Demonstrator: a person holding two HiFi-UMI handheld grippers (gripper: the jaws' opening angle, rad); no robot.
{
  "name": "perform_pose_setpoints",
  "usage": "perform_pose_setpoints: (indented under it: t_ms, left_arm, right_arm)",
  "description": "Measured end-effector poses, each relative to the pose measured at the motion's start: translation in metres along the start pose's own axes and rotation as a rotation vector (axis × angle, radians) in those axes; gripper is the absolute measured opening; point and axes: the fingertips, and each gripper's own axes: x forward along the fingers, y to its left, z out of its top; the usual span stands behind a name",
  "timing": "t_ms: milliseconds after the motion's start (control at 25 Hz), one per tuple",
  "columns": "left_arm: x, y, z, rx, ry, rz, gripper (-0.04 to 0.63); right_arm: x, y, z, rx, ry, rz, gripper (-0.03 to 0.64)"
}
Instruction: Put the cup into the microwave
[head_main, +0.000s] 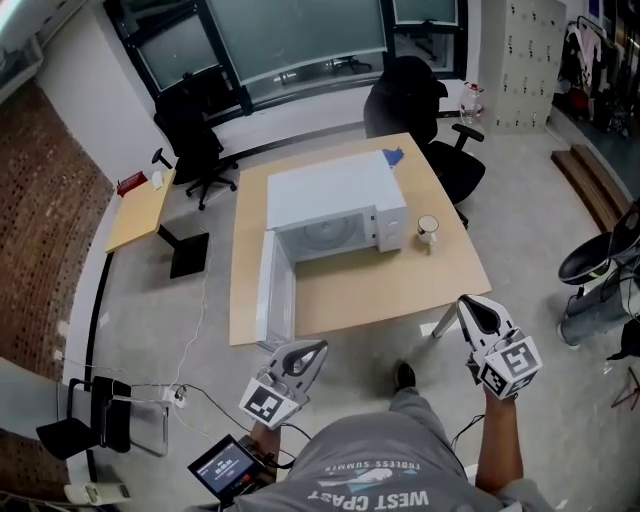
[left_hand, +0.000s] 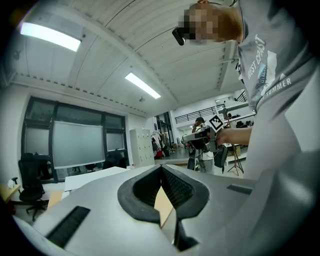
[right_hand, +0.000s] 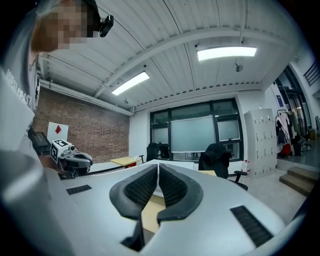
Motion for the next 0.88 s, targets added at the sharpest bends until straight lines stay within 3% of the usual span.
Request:
perform_pose_setpoints:
  t_ms: [440, 880]
  left_arm:
    - [0.078, 0.044, -0.024, -0.062, 0.047, 0.003, 0.02]
    - [0.122, 0.064, -0.063, -0.155, 0.136, 0.037, 0.02]
  right_arm:
    - [0.105, -0.104, -0.058, 0.015, 0.132, -0.007, 0.02]
    - [0.206, -0.188, -0.159, 0.067, 0.311, 0.007, 0.021]
